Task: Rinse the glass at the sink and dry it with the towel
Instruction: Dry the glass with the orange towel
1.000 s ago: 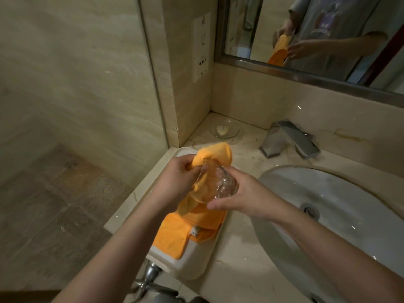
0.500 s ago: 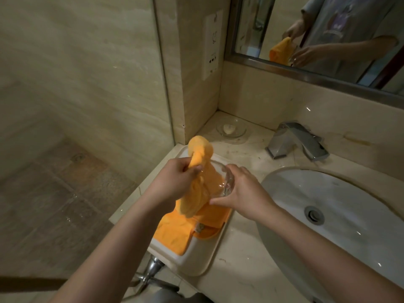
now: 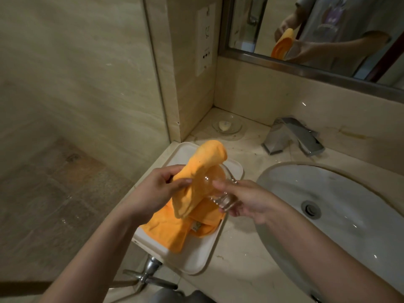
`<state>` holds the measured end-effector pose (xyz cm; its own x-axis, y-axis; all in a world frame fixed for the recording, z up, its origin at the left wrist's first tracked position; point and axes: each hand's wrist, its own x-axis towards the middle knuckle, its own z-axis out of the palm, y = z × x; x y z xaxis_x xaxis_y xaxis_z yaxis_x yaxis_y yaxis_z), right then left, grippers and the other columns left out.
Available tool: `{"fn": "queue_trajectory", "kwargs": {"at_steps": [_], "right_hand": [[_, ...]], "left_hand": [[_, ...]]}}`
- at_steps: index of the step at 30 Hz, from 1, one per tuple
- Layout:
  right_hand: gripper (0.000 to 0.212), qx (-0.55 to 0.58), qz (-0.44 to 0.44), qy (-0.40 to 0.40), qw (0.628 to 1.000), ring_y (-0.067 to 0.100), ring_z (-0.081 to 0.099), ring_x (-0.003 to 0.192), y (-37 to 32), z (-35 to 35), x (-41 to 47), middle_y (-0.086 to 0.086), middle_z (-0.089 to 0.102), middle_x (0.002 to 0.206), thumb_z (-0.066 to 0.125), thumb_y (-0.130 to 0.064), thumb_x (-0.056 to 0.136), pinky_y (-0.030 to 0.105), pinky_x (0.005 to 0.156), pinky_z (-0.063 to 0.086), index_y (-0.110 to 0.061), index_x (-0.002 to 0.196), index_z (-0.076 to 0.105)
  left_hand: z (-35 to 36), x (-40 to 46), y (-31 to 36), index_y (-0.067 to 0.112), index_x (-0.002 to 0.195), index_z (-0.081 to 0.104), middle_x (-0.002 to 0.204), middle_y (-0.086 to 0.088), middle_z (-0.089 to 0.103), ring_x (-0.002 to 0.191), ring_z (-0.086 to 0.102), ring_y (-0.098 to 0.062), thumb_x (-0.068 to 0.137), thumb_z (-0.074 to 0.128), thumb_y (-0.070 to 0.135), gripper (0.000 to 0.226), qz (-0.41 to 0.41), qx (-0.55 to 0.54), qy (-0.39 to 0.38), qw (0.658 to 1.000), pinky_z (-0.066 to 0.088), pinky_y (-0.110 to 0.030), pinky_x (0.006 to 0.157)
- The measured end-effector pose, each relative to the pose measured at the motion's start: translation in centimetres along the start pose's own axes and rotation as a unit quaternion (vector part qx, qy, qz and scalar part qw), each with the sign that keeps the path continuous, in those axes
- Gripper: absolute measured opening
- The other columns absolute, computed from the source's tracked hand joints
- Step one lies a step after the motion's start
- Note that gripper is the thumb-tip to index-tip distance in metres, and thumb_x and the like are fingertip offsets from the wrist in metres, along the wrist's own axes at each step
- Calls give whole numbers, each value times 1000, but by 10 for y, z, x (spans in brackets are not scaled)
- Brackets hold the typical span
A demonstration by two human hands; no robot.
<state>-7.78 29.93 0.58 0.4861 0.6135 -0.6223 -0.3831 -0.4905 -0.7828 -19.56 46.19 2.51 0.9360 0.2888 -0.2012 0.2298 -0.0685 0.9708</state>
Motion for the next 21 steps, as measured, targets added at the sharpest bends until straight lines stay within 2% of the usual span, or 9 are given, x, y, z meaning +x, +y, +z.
{"fn": "queue_trajectory", "kwargs": {"at_steps": [4,7,9,11,13,15,18,20,21], "right_hand": [[68,89,12,-26,996,20,65,73,3,4,-4,6,69,85,67,-58,53,27,63,49,-15,105,63],[86,123,-46,17,991,19,62,102,17,22,5,1,68,110,73,-68,42,36,91,49,-26,116,60],[88,122,-87,58,987,17,60,109,22,34,7,-5,68,113,73,-76,36,42,101,43,-33,112,62],[92,120,-117,81,983,13,59,108,22,40,5,-8,67,113,71,-80,32,36,97,44,-34,111,62],[83,132,-153,90,975,8,61,102,21,44,2,-7,66,112,75,-71,40,24,82,48,-30,110,62],[68,141,-192,87,967,5,65,92,19,48,-1,-4,67,108,81,-55,51,13,68,48,-26,109,62],[54,116,-249,72,959,12,69,87,18,54,0,3,71,100,79,-41,50,21,67,54,-24,99,67],[45,89,-268,76,956,11,69,82,16,54,2,0,71,91,79,-38,50,26,69,56,-27,91,65],[49,77,-268,86,957,6,67,83,17,54,4,-4,68,92,81,-37,48,23,72,55,-30,92,60]], "left_hand": [[18,-3,-10,10,104,67,103,-17,69,95,63,-30,80,57,30,33,-32,-145,42,988,48,-48,92],[41,-2,-10,12,122,58,114,-16,68,105,64,-29,92,45,33,39,-45,-237,59,969,49,-46,95],[50,0,-9,13,125,54,112,-13,69,105,66,-25,95,34,41,45,-74,-287,54,953,52,-40,91],[53,2,-8,14,122,57,110,-10,71,103,67,-21,93,28,51,55,-109,-318,59,940,52,-37,89],[52,5,-12,12,111,67,109,-11,71,103,67,-22,92,23,58,66,-120,-344,51,930,49,-39,93],[50,8,-15,11,88,77,97,-12,74,90,71,-21,95,21,56,72,-114,-372,39,920,55,-33,80],[48,12,-21,3,72,74,71,-13,71,60,70,-20,103,24,33,66,-131,-439,12,889,55,-22,48],[45,15,-25,-1,80,72,74,-15,71,64,70,-22,103,27,27,58,-139,-449,16,882,55,-24,50],[43,16,-27,-1,87,70,81,-16,71,71,71,-24,103,27,28,55,-139,-445,28,884,57,-26,55]]}}
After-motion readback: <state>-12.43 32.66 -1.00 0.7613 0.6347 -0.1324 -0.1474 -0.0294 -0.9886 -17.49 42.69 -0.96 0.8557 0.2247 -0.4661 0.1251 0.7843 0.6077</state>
